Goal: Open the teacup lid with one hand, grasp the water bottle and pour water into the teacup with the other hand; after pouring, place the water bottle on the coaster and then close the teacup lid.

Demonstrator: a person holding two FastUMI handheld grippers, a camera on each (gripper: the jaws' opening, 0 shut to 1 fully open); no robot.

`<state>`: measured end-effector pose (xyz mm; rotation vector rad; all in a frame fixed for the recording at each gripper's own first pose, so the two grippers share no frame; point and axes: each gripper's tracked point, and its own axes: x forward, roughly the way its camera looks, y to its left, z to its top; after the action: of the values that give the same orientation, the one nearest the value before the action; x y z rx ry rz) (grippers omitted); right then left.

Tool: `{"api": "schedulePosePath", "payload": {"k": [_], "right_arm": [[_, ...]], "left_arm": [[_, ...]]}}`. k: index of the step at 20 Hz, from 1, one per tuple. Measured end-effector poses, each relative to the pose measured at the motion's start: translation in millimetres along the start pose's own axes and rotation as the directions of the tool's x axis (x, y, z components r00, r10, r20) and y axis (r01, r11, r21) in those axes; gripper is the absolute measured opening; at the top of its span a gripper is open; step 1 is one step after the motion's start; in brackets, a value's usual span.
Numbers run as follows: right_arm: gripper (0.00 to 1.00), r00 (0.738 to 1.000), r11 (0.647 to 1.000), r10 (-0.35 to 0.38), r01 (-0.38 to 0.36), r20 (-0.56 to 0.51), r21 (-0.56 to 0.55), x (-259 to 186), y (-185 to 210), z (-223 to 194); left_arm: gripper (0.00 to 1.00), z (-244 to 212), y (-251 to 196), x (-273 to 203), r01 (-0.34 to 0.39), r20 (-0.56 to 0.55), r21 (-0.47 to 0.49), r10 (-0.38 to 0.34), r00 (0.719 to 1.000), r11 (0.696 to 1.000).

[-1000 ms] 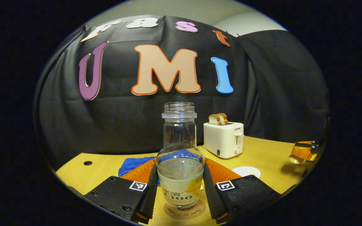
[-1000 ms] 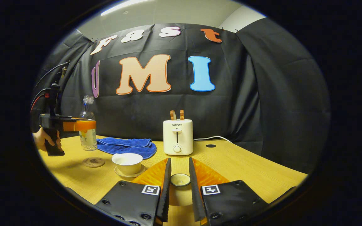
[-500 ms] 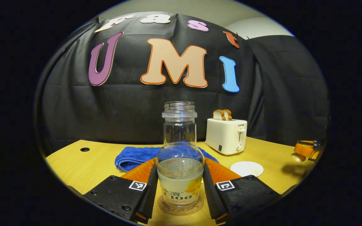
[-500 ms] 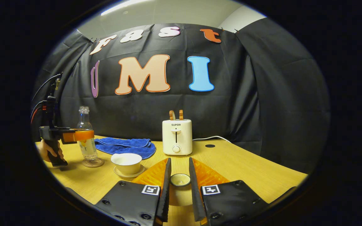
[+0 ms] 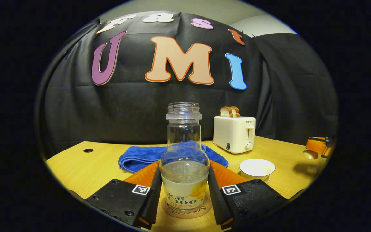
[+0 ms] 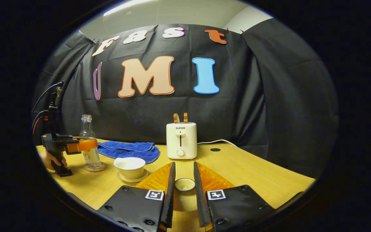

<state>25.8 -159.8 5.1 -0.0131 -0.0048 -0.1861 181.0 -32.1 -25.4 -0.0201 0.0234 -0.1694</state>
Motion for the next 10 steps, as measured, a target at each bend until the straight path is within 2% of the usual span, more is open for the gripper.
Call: {"api": "schedulePosePath", "payload": {"k": [2,10], "right_arm": [[0.34,1.000,1.000,0.000,0.000,0.000,0.000,-0.3,0.0,0.0],[0.34,1.000,1.000,0.000,0.000,-0.001,0.000,-0.4,-0.4,0.0]], "left_arm": [[0.65,3.2,2.0,1.7,-0.009,0.034,0.007,0.008,0.999,1.000],[0.68,1.9,1.5,-0.7,-0.009,0.025,0.005,0.009,1.000,1.000]]}}
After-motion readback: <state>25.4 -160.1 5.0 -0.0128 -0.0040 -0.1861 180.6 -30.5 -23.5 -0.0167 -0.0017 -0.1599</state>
